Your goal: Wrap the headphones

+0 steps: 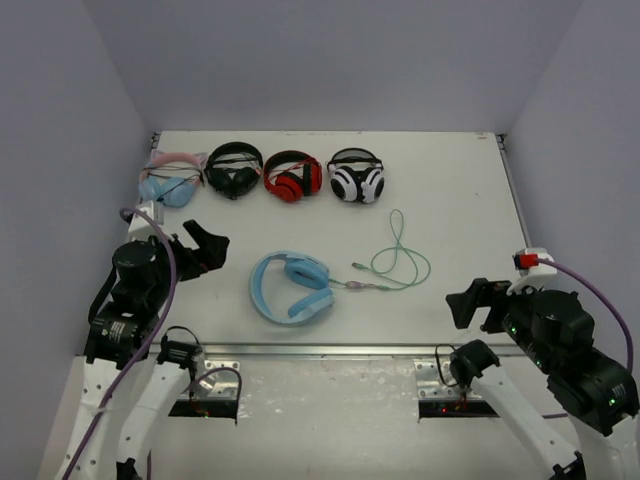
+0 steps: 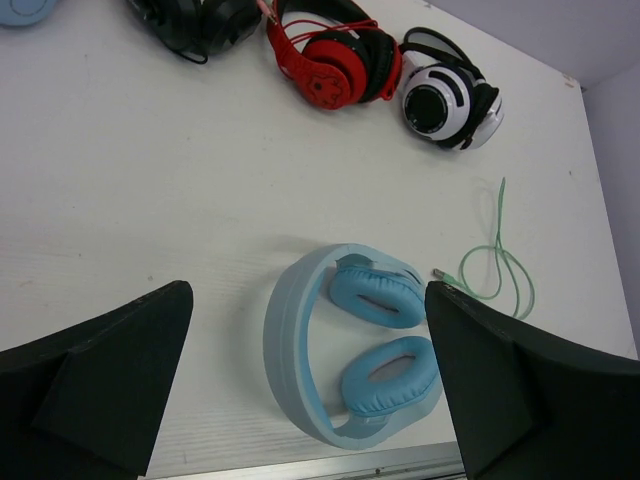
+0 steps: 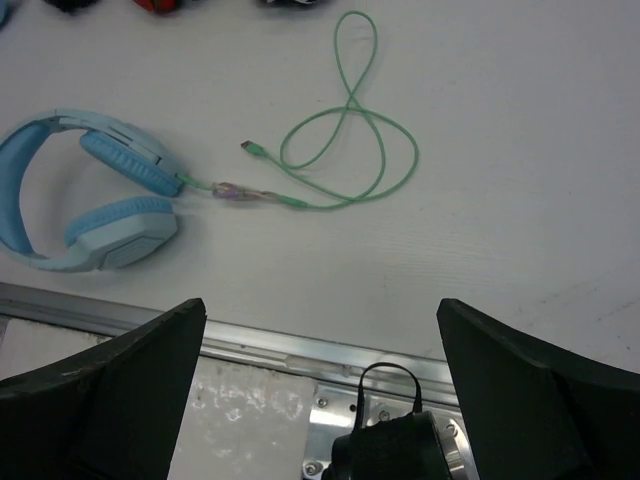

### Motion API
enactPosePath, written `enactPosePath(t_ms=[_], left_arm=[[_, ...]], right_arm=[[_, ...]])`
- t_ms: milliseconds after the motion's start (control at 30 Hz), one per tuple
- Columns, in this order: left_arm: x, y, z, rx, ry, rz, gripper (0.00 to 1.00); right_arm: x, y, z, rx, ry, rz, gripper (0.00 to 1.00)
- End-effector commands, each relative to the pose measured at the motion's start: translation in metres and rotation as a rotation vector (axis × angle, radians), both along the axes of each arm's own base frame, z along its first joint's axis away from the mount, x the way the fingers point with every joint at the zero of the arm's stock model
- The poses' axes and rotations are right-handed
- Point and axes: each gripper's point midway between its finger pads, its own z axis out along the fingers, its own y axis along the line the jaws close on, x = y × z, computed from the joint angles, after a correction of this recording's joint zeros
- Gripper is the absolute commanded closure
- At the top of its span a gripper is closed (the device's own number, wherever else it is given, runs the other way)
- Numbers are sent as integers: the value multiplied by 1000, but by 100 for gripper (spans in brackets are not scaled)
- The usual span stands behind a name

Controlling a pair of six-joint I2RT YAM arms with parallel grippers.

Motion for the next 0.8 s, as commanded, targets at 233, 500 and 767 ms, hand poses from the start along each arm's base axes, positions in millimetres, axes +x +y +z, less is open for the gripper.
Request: enactPosePath(t_ms=[233, 500, 767], left_arm=[[9, 2, 3, -6, -8, 20, 0], [23, 7, -16, 33, 117, 50, 0], [33, -54, -59, 84, 308, -9, 0]], right_arm=[[2, 19, 14, 69, -78, 91, 1], [3, 29, -9, 53, 29, 131, 1], [14, 51, -15, 132, 34, 179, 1]])
